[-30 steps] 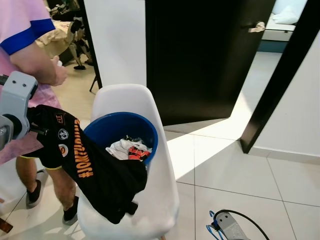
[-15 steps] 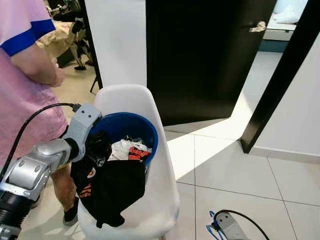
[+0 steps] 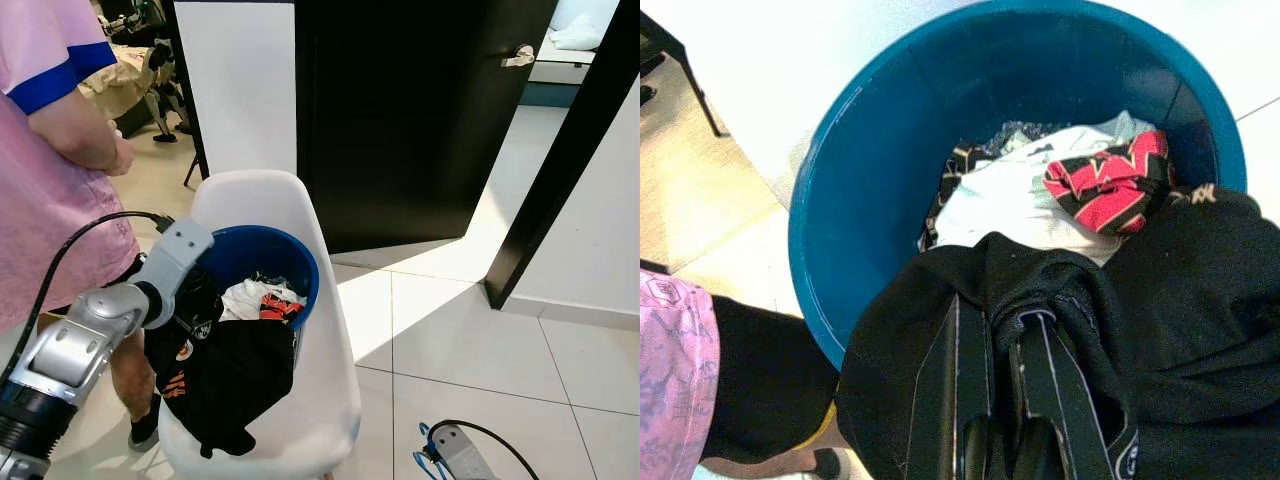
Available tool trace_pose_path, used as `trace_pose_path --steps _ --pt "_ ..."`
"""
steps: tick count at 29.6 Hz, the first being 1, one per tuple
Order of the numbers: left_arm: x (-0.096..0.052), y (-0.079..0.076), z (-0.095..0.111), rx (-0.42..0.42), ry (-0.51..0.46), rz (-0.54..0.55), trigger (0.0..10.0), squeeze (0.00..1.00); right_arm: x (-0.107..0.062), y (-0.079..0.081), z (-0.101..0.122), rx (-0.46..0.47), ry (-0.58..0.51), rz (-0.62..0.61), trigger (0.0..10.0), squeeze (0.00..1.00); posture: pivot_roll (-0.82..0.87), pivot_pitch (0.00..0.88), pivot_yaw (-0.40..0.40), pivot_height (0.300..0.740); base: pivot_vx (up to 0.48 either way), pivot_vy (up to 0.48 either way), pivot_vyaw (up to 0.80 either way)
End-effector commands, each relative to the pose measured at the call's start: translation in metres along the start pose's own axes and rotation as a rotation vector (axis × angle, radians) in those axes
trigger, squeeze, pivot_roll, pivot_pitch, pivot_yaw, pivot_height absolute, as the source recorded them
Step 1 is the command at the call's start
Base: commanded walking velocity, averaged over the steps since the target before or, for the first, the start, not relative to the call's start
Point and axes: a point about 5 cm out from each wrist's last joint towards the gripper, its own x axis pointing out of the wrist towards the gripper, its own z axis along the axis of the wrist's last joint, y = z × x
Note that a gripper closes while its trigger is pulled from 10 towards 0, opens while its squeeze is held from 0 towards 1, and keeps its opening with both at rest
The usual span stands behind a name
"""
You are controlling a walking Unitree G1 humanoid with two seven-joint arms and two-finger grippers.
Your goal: Hang hanger
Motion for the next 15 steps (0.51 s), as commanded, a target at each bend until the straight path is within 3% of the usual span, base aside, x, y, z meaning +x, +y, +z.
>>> trace_pose_path --steps 1,3,4,5,6,7,9,12,13,14,15 --pt "0.005 -0.003 -0.009 0.039 0.029 0.029 10.0 0.0 0.0 0.001 0.0 -0.007 0.003 0.006 10.0 0.0 -0.04 0.006 -0.002 0.74 0.0 0.0 0.0" --pt "0.005 -0.003 -0.009 0.039 0.029 0.029 10.0 0.0 0.0 0.001 0.0 -0.007 0.003 0.006 10.0 0.0 -0.04 0.006 -0.002 0.74 0.0 0.0 0.0" --pt "0.019 0.0 0.006 0.071 -0.067 0.137 10.0 0.0 0.0 0.0 0.0 -0.01 0.006 0.007 10.0 0.0 -0.05 0.012 -0.006 0.74 0.0 0.0 0.0" --pt "0.019 0.0 0.006 0.071 -0.067 0.137 10.0 0.0 0.0 0.0 0.0 -0.01 0.006 0.007 10.0 0.0 -0.05 0.012 -0.006 0.74 0.0 0.0 0.0" --pt "0.023 0.011 0.038 0.05 -0.201 0.213 10.0 0.0 0.0 0.0 -0.001 -0.011 0.007 0.007 10.0 0.0 -0.05 0.014 -0.007 0.74 0.0 0.0 0.0" --pt "0.023 0.011 0.038 0.05 -0.201 0.213 10.0 0.0 0.0 0.0 -0.001 -0.011 0.007 0.007 10.0 0.0 -0.05 0.014 -0.007 0.74 0.0 0.0 0.0" --pt "0.019 0.026 0.07 0.04 -0.32 0.291 10.0 0.0 0.0 0.0 -0.002 -0.01 0.008 0.007 10.0 0.0 -0.05 0.017 -0.008 0.74 0.0 0.0 0.0" --pt "0.017 0.032 0.081 0.041 -0.36 0.323 10.0 0.0 0.0 0.0 -0.003 -0.009 0.009 0.007 10.0 0.0 -0.05 0.017 -0.01 0.74 0.0 0.0 0.0" --pt "0.005 0.066 0.116 0.062 -0.455 0.487 10.0 0.0 0.0 0.001 -0.003 -0.009 0.01 0.008 10.0 0.0 -0.05 0.022 -0.009 0.74 0.0 0.0 0.0" --pt "0.005 0.066 0.116 0.062 -0.455 0.487 10.0 0.0 0.0 0.001 -0.003 -0.009 0.01 0.008 10.0 0.0 -0.05 0.022 -0.009 0.74 0.0 0.0 0.0" --pt "-0.003 0.084 0.131 0.06 -0.49 0.57 10.0 0.0 0.0 0.001 -0.004 -0.008 0.01 0.008 10.0 0.0 -0.05 0.023 -0.006 0.74 0.0 0.0 0.0"
